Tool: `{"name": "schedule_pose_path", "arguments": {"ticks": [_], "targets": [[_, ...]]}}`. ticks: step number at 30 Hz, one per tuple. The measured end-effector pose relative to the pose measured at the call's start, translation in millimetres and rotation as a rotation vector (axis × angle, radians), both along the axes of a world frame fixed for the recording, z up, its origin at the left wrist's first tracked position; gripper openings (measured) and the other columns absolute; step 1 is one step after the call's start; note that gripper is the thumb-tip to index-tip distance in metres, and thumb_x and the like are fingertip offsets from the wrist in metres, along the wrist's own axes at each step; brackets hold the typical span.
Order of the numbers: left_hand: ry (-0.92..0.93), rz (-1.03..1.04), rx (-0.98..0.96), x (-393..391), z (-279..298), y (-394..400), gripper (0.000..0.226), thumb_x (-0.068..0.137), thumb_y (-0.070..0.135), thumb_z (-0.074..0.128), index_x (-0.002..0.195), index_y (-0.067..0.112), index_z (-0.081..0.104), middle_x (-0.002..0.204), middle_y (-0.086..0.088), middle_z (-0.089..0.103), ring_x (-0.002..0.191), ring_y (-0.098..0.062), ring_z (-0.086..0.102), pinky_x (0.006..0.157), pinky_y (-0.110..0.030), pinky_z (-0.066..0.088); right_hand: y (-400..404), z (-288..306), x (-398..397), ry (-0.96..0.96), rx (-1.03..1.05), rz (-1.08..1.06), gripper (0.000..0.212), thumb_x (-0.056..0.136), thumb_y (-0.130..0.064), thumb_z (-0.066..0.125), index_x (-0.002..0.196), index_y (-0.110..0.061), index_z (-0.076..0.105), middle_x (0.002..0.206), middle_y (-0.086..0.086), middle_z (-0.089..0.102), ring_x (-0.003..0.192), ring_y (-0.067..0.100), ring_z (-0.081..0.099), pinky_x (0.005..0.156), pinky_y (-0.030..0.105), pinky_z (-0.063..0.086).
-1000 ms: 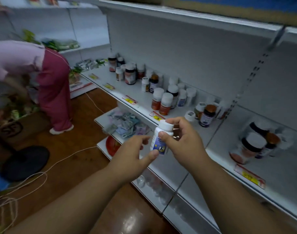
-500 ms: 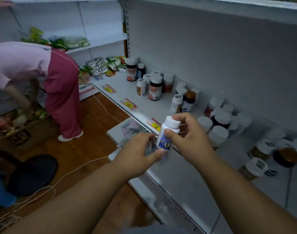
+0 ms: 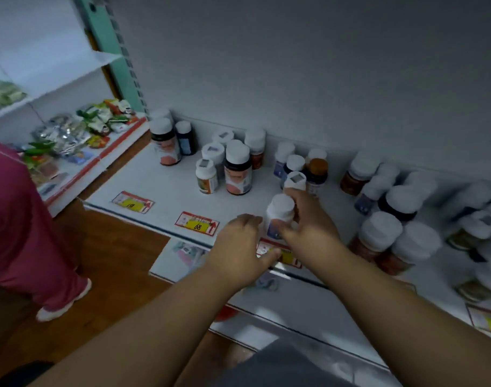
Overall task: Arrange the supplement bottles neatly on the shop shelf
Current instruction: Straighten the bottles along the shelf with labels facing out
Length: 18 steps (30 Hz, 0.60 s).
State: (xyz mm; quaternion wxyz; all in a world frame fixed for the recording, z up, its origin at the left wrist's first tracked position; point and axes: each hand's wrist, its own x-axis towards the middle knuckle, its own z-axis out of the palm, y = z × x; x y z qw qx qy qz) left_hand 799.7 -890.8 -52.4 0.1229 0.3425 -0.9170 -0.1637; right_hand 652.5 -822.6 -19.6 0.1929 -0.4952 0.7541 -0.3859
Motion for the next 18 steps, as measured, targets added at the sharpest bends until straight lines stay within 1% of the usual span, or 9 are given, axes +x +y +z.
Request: {"name": "schedule_pose_path", "arguments": {"ticks": [2,3,5,7,9,12,16,18], "targets": [[-0.05,-0.114,-0.072,-2,-4,-16,0.047,0.077,0.058,0.05,0.102,0.018,0.056,0.102,-0.003,0.055,0.1,-0.024,0.05,0.084,-0.034,0.04,-5,-8,8,0.0,0.028,-0.039,0.047,0.083,-0.025,0.069,0.126,-0.022,0.05,0.119,-0.003,0.054,0.111,0.018,0.055,0.089,0.031,0.044],[-0.05,-0.146,-0.101,-3,-8,-23,0.047,0.076,0.058,0.05,0.099,0.017,0.055,0.1,-0.004,0.054,0.099,-0.025,0.05,0.083,-0.036,0.04,-8,-11,11,-0.008,0.041,-0.06,0.045,0.083,-0.026,0.069,0.124,-0.022,0.051,0.118,-0.002,0.056,0.109,0.019,0.055,0.09,0.034,0.045],[-0.025,-0.174,-0.144,-2,-15,-30,0.052,0.076,0.058,0.051,0.103,0.014,0.058,0.103,-0.006,0.055,0.099,-0.027,0.05,0.084,-0.036,0.04,-10,-16,15,-0.023,0.05,-0.112,0.046,0.082,-0.026,0.07,0.124,-0.024,0.051,0.118,-0.002,0.056,0.108,0.016,0.055,0.091,0.033,0.045],[0.007,-0.181,-0.159,-2,-20,-32,0.058,0.076,0.058,0.052,0.109,0.011,0.06,0.107,-0.007,0.057,0.101,-0.028,0.05,0.084,-0.036,0.04,-13,-18,18,-0.007,0.055,-0.162,0.054,0.082,-0.026,0.071,0.131,-0.022,0.049,0.124,-0.001,0.054,0.111,0.015,0.054,0.093,0.029,0.044],[0.031,-0.177,-0.156,-3,-23,-33,0.06,0.074,0.056,0.052,0.109,0.009,0.062,0.108,-0.009,0.059,0.101,-0.029,0.052,0.083,-0.037,0.041,-16,-19,22,0.006,0.051,-0.193,0.055,0.082,-0.026,0.072,0.132,-0.022,0.048,0.125,-0.001,0.054,0.112,0.015,0.054,0.094,0.03,0.045],[0.082,-0.139,-0.167,-4,-25,-34,0.053,0.071,0.049,0.058,0.104,0.007,0.064,0.101,-0.009,0.06,0.095,-0.03,0.054,0.079,-0.038,0.042,-20,-17,24,-0.011,0.041,-0.217,0.054,0.082,-0.026,0.073,0.13,-0.023,0.048,0.124,-0.001,0.056,0.112,0.016,0.055,0.096,0.037,0.047],[0.12,-0.103,-0.144,-7,-25,-35,0.045,0.067,0.044,0.055,0.092,0.009,0.064,0.092,-0.008,0.06,0.088,-0.03,0.054,0.074,-0.038,0.043,-24,-16,25,0.009,0.043,-0.243,0.054,0.082,-0.027,0.074,0.129,-0.023,0.049,0.124,-0.001,0.057,0.112,0.017,0.056,0.096,0.038,0.047],[0.125,-0.106,-0.123,-6,-26,-35,0.04,0.065,0.04,0.061,0.09,0.009,0.064,0.091,-0.008,0.06,0.087,-0.031,0.055,0.073,-0.038,0.044,-23,-18,27,-0.001,0.031,-0.251,0.052,0.081,-0.027,0.075,0.126,-0.024,0.051,0.121,-0.002,0.057,0.11,0.017,0.057,0.095,0.039,0.048]]}}
